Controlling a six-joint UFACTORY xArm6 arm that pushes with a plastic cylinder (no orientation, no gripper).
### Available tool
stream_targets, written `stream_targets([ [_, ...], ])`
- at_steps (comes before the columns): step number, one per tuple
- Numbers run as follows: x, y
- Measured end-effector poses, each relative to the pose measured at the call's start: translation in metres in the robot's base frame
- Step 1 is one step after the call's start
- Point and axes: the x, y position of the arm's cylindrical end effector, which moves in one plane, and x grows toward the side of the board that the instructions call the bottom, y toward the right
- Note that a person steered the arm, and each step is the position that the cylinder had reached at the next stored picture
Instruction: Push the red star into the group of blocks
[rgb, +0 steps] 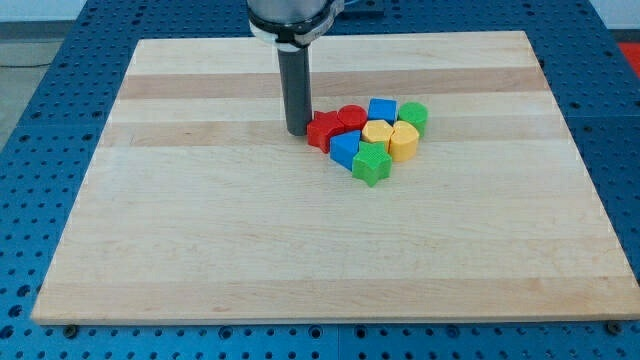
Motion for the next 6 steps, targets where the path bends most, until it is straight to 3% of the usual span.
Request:
stream_targets([
  [6, 0.03, 0.014],
])
